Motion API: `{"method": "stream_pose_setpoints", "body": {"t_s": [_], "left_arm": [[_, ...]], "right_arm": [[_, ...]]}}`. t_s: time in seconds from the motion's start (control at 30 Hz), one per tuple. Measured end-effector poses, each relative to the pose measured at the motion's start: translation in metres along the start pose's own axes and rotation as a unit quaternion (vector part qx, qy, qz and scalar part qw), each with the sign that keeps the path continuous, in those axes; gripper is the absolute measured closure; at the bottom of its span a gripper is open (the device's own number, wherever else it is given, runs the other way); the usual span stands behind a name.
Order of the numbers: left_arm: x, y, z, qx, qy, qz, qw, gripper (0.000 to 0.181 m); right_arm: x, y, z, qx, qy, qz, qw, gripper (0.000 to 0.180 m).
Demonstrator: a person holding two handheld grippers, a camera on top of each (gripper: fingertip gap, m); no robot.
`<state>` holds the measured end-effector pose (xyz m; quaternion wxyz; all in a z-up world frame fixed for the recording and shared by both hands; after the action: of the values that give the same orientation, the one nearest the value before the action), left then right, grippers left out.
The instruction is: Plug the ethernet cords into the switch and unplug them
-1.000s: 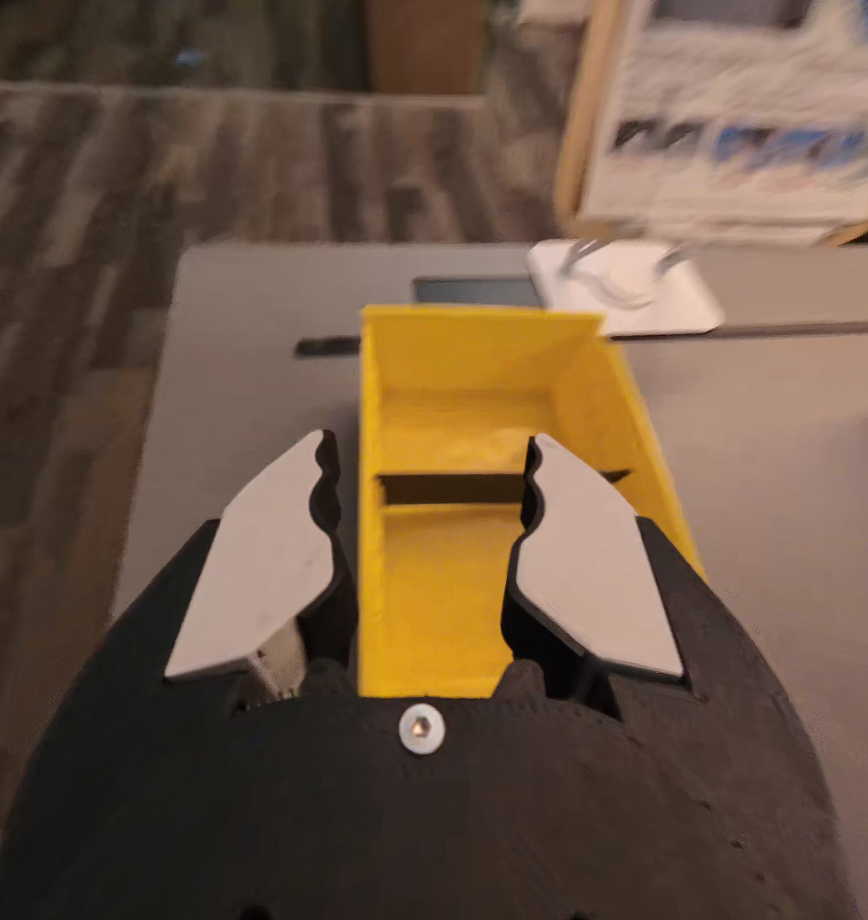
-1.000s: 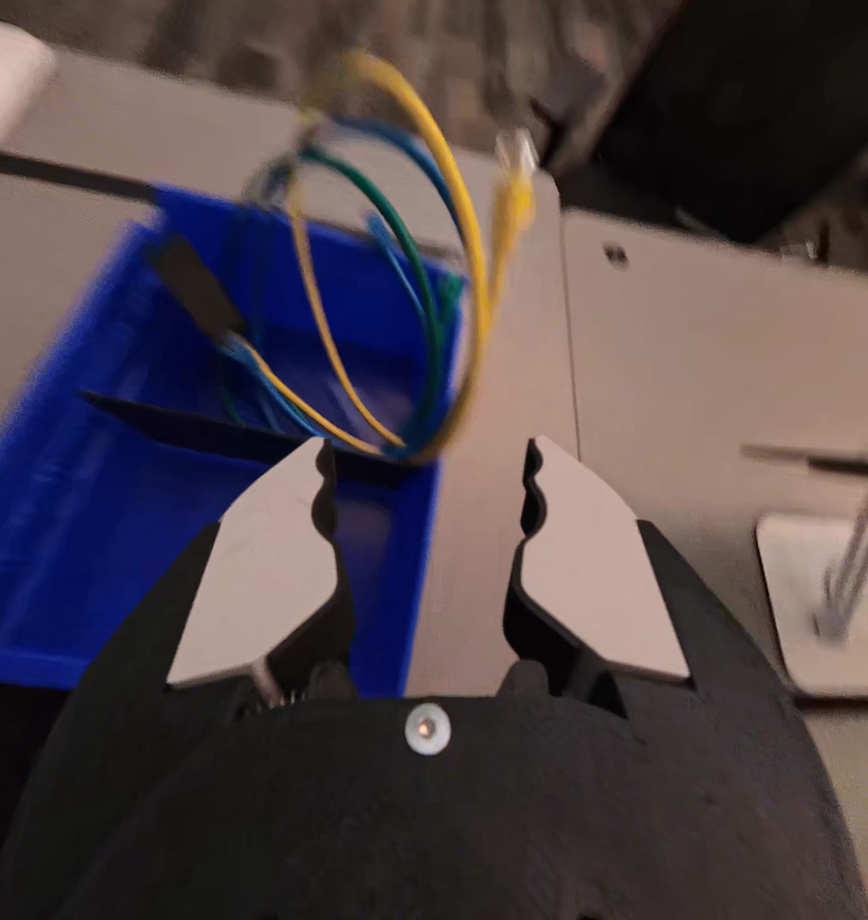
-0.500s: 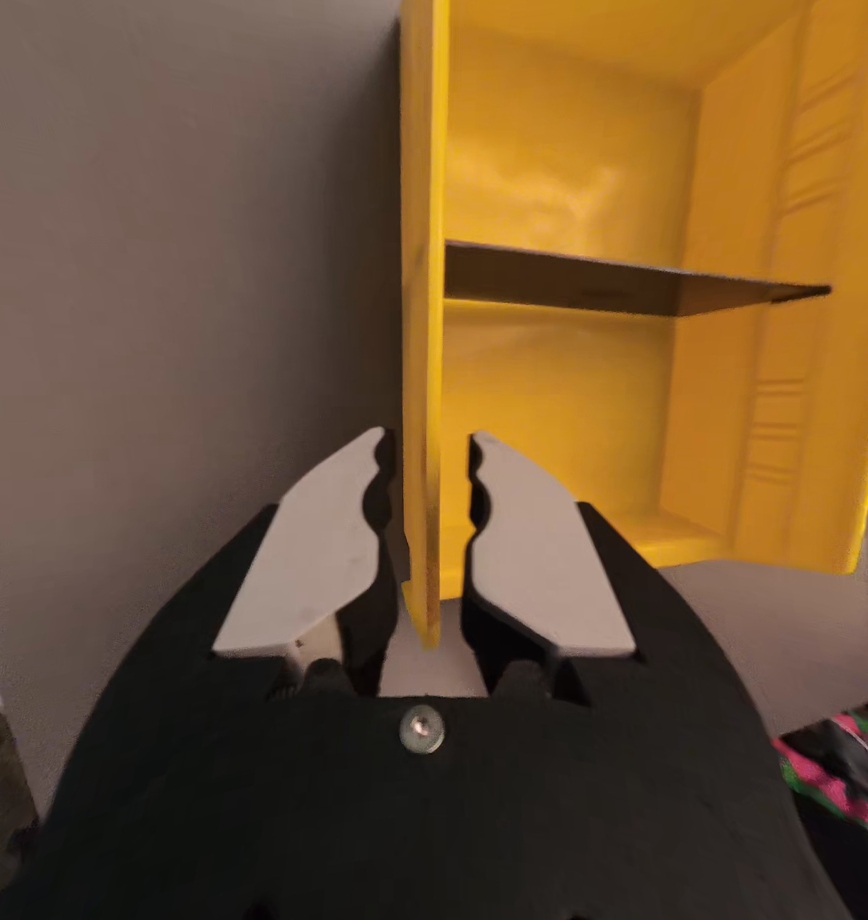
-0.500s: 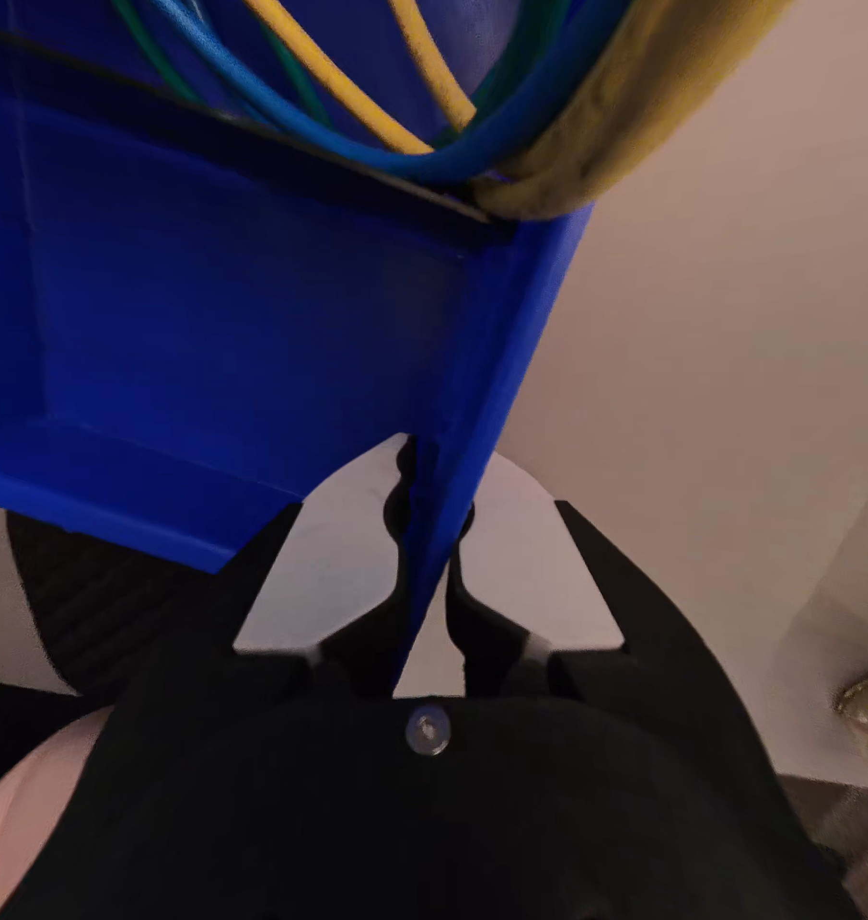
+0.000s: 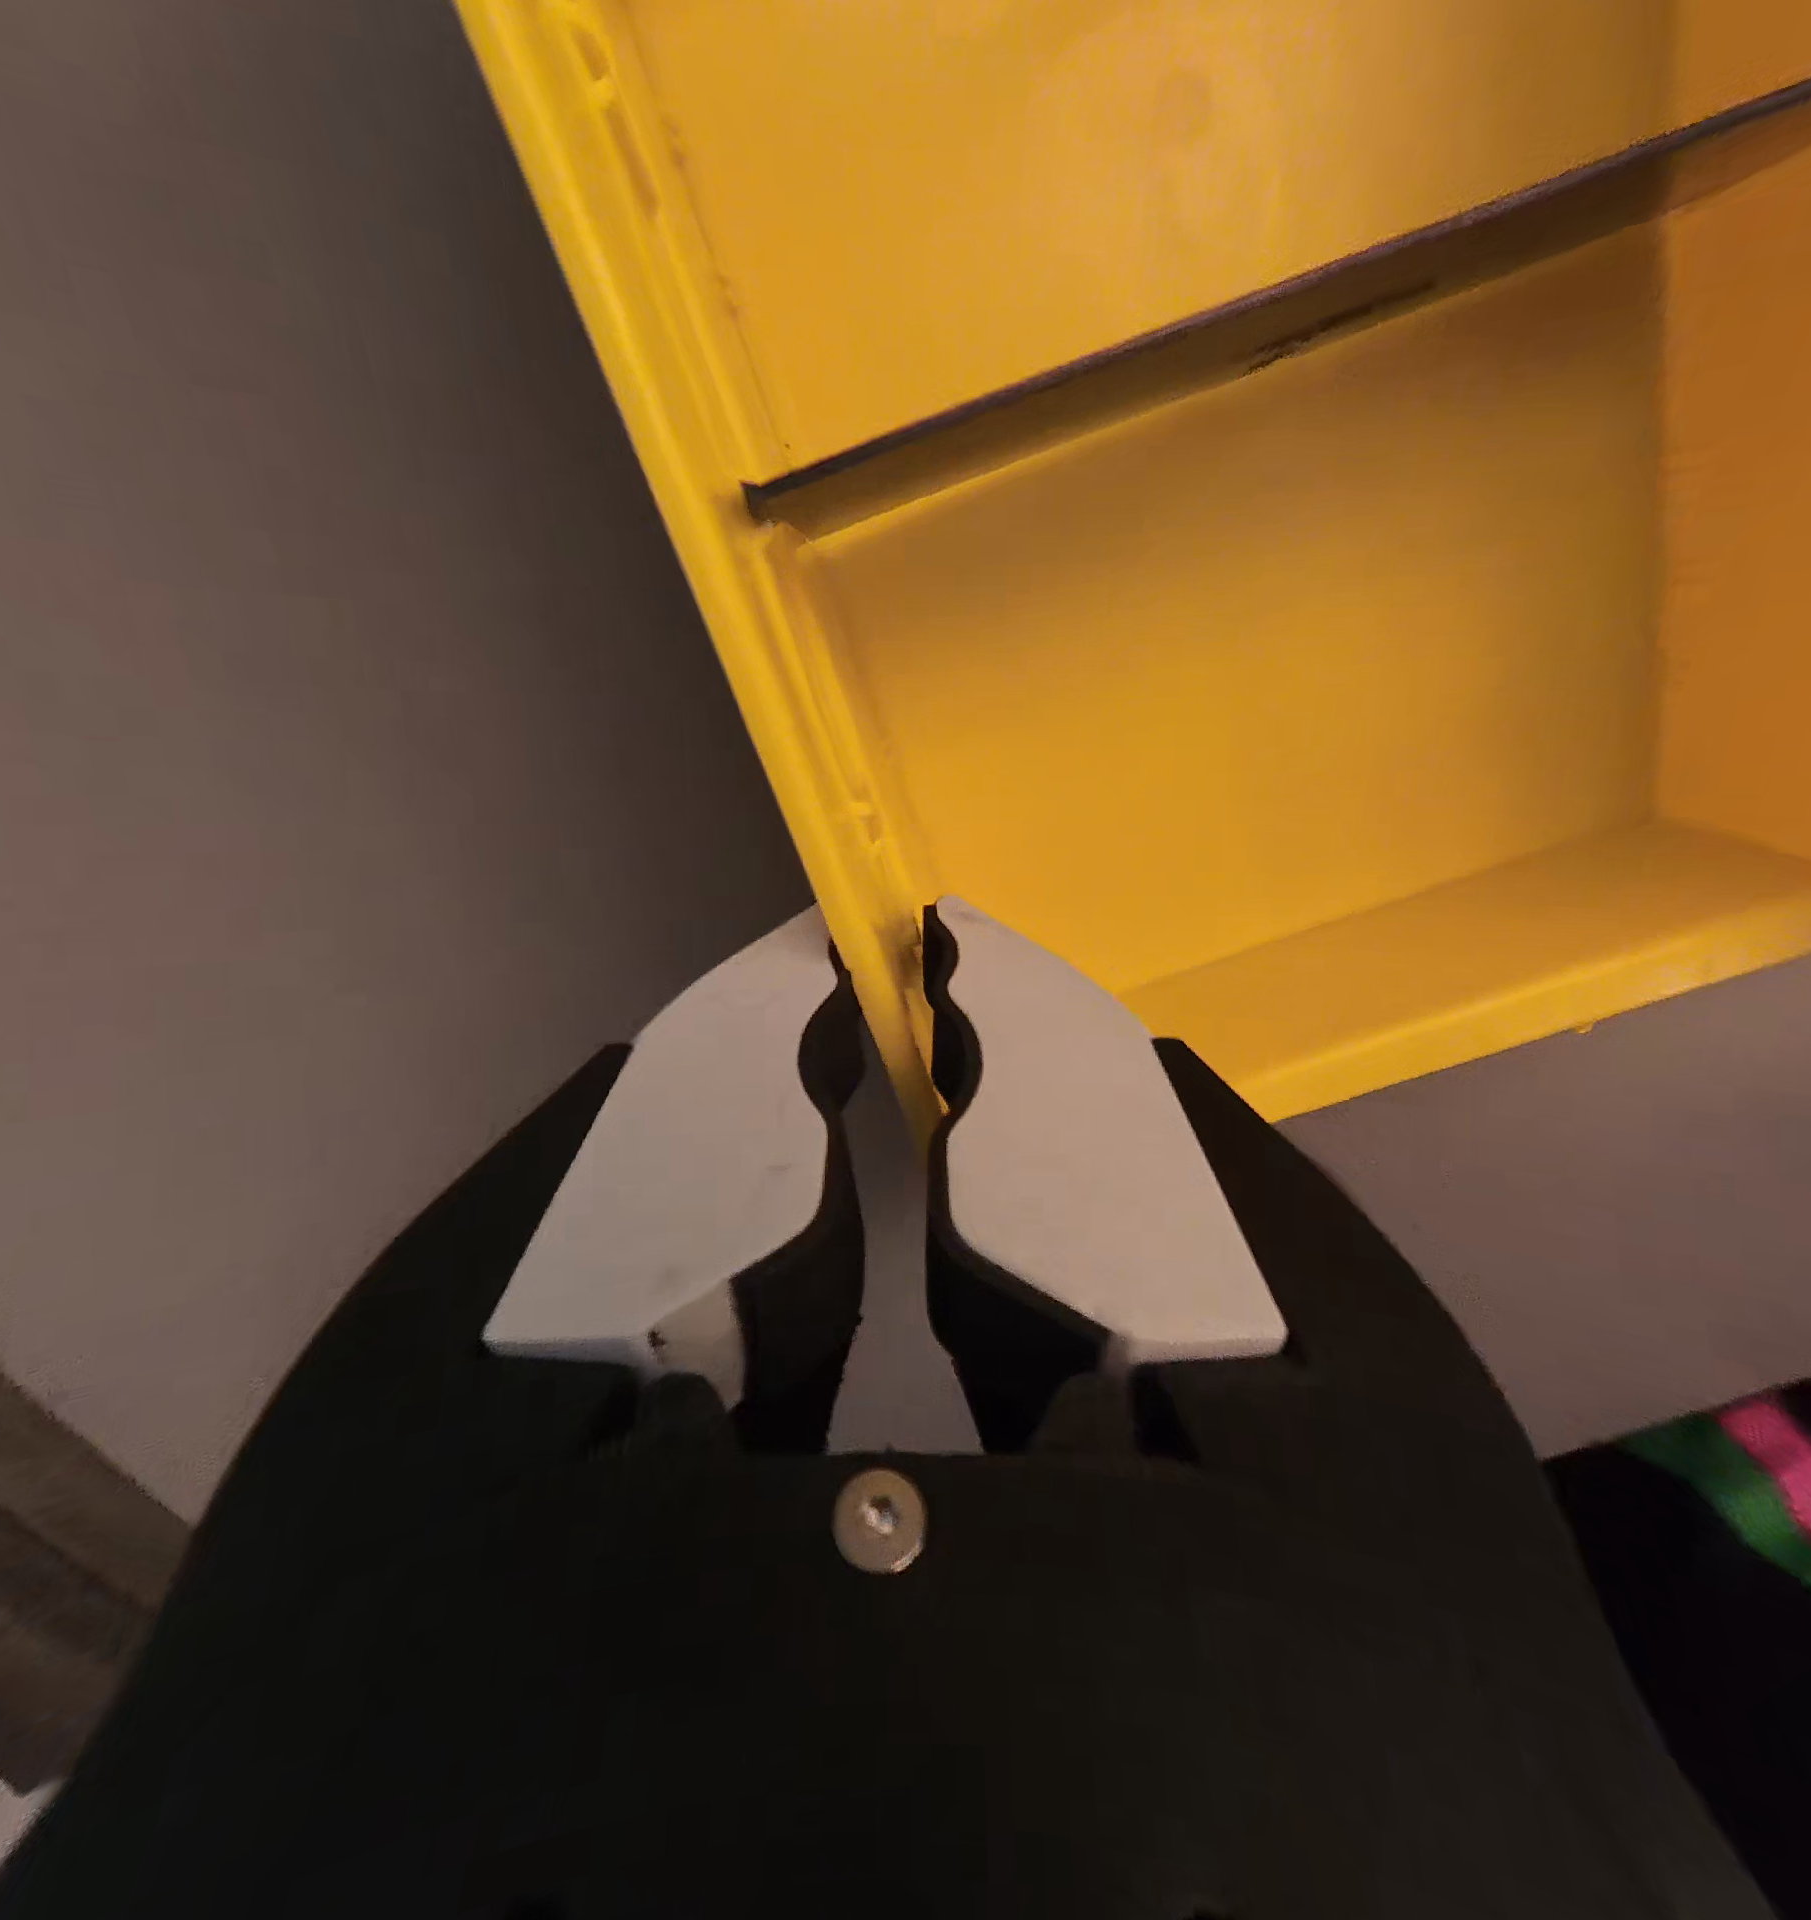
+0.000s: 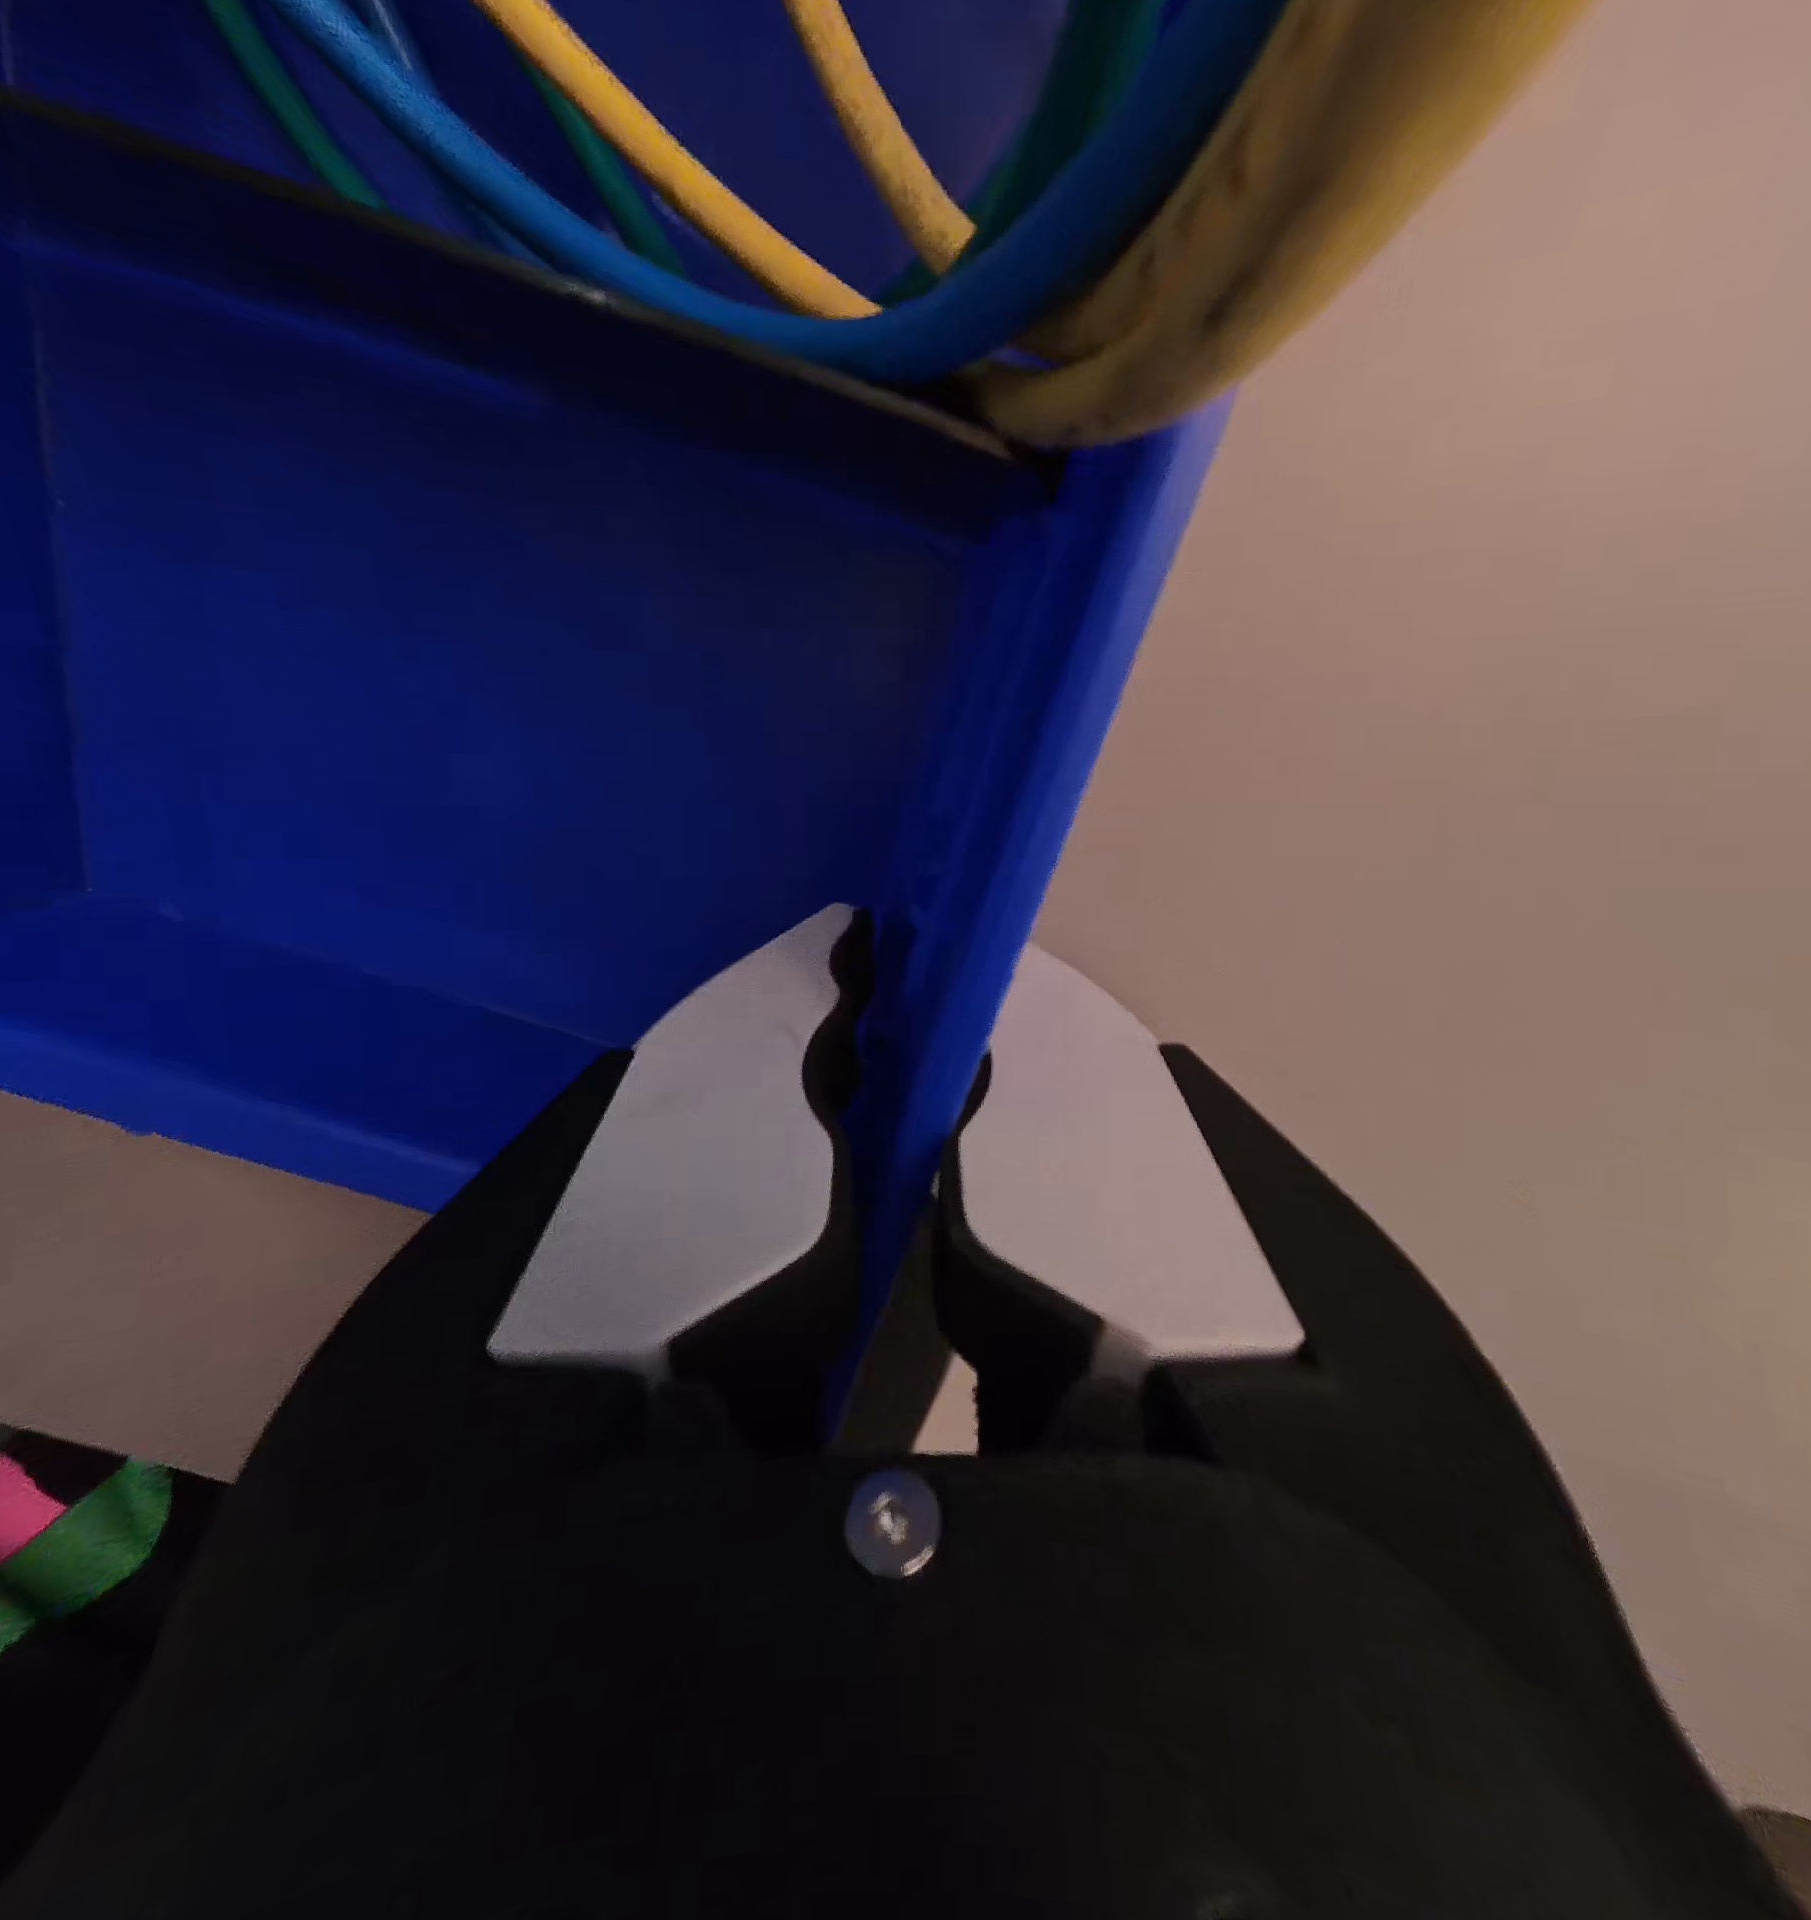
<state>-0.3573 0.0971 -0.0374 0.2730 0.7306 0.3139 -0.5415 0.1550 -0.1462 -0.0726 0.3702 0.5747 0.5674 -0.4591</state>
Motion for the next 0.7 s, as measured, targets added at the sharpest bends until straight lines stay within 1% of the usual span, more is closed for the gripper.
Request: {"method": "stream_pose_setpoints", "body": {"t_s": [0.1,0.17,0.2,0.27,0.3,0.33,0.37,0.43,0.47,0.5,0.53,0.57,0.6,0.63,0.67,0.7], "left_arm": [[0.004,0.032,-0.007,-0.003,-0.024,0.011,1.0,0.173],[0.002,0.053,-0.005,0.026,-0.042,0.029,0.998,0.166],[-0.002,0.058,-0.004,0.039,-0.04,0.021,0.998,0.165],[-0.019,0.061,-0.011,0.054,0.004,-0.026,0.998,0.159],[-0.031,0.061,-0.017,0.055,0.039,-0.051,0.996,0.154],[-0.043,0.061,-0.023,0.053,0.08,-0.077,0.992,0.148],[-0.055,0.062,-0.03,0.053,0.122,-0.1,0.986,0.143],[-0.076,0.063,-0.043,0.059,0.2,-0.147,0.967,0.133],[-0.086,0.064,-0.049,0.064,0.237,-0.167,0.955,0.128],[-0.094,0.066,-0.054,0.068,0.275,-0.182,0.941,0.123],[-0.101,0.067,-0.058,0.068,0.309,-0.2,0.927,0.119],[-0.108,0.068,-0.061,0.067,0.336,-0.215,0.914,0.119],[-0.114,0.071,-0.063,0.067,0.363,-0.225,0.902,0.118],[-0.119,0.073,-0.065,0.065,0.388,-0.232,0.89,0.116],[-0.124,0.075,-0.066,0.062,0.409,-0.238,0.879,0.116],[-0.128,0.076,-0.066,0.059,0.424,-0.242,0.871,0.116]], "right_arm": [[0.006,-0.022,-0.013,-0.034,0.02,-0.016,0.999,0.165],[0.005,-0.028,-0.018,-0.036,0.05,-0.019,0.998,0.16],[0.002,-0.026,-0.02,-0.024,0.071,-0.007,0.997,0.157],[-0.014,-0.021,-0.023,0.005,0.134,0.023,0.991,0.157],[-0.027,-0.02,-0.027,0.019,0.173,0.046,0.984,0.152],[-0.043,-0.019,-0.034,0.036,0.221,0.078,0.971,0.153],[-0.062,-0.025,-0.044,0.039,0.284,0.104,0.952,0.155],[-0.103,-0.059,-0.061,-0.019,0.423,0.128,0.897,0.153],[-0.119,-0.084,-0.068,-0.053,0.486,0.12,0.864,0.15],[-0.129,-0.115,-0.075,-0.093,0.534,0.087,0.836,0.143],[-0.132,-0.147,-0.08,-0.133,0.562,0.037,0.815,0.141],[-0.129,-0.177,-0.085,-0.172,0.572,-0.017,0.802,0.138],[-0.117,-0.203,-0.092,-0.198,0.549,-0.066,0.81,0.135],[-0.099,-0.223,-0.098,-0.21,0.497,-0.101,0.836,0.132],[-0.077,-0.238,-0.104,-0.217,0.432,-0.111,0.868,0.129],[-0.055,-0.247,-0.109,-0.215,0.372,-0.102,0.897,0.126]]}}
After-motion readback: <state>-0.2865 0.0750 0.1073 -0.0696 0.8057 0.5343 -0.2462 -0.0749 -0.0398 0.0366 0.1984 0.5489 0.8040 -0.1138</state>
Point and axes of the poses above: each gripper's, where its closed fingertips meet, x out along the fingers, z out of its underside, y = z × x across the jaws, the point moved 6 cm from there along -x, back along the fingers, and after that the axes turned 5 degrees about y, right-handed, at the moved point
